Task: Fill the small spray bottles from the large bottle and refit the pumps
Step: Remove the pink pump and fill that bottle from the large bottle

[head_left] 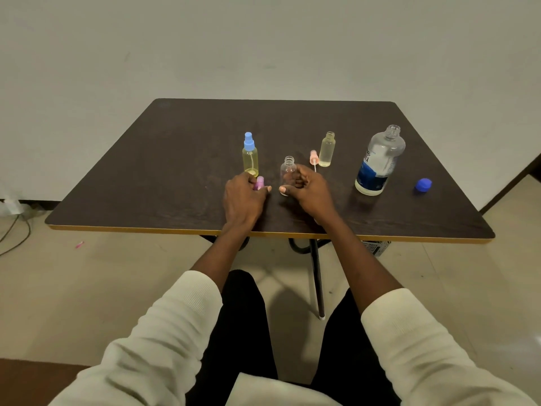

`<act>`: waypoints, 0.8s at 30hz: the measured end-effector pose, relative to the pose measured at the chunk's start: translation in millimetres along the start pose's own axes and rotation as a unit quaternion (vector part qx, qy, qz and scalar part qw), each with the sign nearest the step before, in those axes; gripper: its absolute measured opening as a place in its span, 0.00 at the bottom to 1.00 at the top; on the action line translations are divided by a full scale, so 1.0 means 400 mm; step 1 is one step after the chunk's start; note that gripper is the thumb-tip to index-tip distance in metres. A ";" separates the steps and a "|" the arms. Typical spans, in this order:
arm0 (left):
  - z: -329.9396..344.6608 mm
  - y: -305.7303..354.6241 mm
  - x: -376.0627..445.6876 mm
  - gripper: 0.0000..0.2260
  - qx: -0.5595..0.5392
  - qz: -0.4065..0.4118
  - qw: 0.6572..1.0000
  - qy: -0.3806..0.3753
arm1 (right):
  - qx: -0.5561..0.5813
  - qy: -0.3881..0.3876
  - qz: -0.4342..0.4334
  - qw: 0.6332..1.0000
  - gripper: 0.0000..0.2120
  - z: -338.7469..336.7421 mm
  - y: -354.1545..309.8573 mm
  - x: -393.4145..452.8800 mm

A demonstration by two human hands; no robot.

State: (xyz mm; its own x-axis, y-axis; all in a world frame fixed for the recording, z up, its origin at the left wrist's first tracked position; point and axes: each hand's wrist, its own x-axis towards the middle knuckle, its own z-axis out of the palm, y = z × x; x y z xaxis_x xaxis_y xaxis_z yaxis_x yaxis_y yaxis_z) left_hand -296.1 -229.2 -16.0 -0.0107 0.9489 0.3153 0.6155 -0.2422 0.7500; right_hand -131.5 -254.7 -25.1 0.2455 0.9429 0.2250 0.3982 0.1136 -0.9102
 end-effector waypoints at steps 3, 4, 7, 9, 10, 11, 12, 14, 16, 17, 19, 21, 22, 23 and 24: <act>-0.001 0.001 0.000 0.11 -0.012 -0.005 1.000 -0.002 | -0.002 0.002 -0.002 1.000 0.20 0.002 0.002 0.002; -0.002 0.001 0.000 0.10 -0.016 -0.006 1.000 -0.003 | -0.004 0.003 0.000 1.000 0.19 0.002 0.002 0.002; -0.003 -0.003 0.001 0.10 -0.024 -0.007 1.000 -0.003 | -0.004 0.008 0.004 1.000 0.18 0.001 -0.003 -0.001; -0.003 -0.006 0.002 0.10 -0.030 -0.009 0.999 -0.008 | -0.006 0.009 0.006 1.000 0.18 0.001 -0.006 -0.003; -0.003 -0.006 0.001 0.10 -0.033 -0.010 0.999 -0.010 | -0.007 0.008 0.006 1.000 0.18 0.001 -0.008 -0.004; -0.004 -0.006 0.000 0.10 -0.036 -0.009 0.999 -0.010 | -0.007 0.007 0.006 1.000 0.18 0.001 -0.009 -0.005; -0.006 -0.004 -0.001 0.11 -0.038 -0.007 0.999 -0.009 | -0.007 0.007 0.007 1.000 0.18 0.000 -0.009 -0.005; -0.009 -0.002 -0.003 0.11 -0.048 -0.007 0.999 -0.002 | -0.007 0.009 0.006 1.000 0.19 0.000 -0.010 -0.004; -0.011 0.001 -0.004 0.11 -0.066 -0.010 0.998 0.007 | -0.009 0.009 0.007 1.000 0.19 -0.001 -0.010 -0.004; -0.012 0.001 -0.005 0.12 -0.078 -0.009 0.997 0.016 | -0.010 0.007 0.007 1.000 0.20 -0.001 -0.012 -0.005; -0.017 0.006 -0.012 0.10 -0.108 -0.001 0.993 0.048 | -0.008 0.001 0.008 1.000 0.22 -0.002 -0.015 -0.005; -0.023 0.018 -0.024 0.09 -0.143 0.021 0.985 0.090 | -0.005 -0.001 0.015 1.000 0.26 -0.003 -0.017 -0.005; -0.025 0.027 -0.031 0.09 -0.160 0.033 0.981 0.104 | -0.002 0.000 0.019 1.000 0.28 -0.003 -0.020 -0.005; -0.023 0.038 -0.038 0.09 -0.180 0.041 0.977 0.110 | 0.005 0.006 0.023 1.000 0.30 -0.004 -0.022 -0.005; -0.021 0.053 -0.045 0.10 -0.202 0.040 0.973 0.109 | 0.014 0.013 0.029 0.999 0.32 -0.007 -0.024 -0.005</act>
State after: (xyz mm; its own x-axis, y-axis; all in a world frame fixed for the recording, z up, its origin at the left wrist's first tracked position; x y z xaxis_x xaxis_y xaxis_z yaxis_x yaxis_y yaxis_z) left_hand -289.3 -253.3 -0.9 -0.1688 0.8696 0.4640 0.2625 -0.4141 0.8715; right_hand -133.5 -258.6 -15.7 0.2909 0.9398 0.1795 0.3576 0.0672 -0.9314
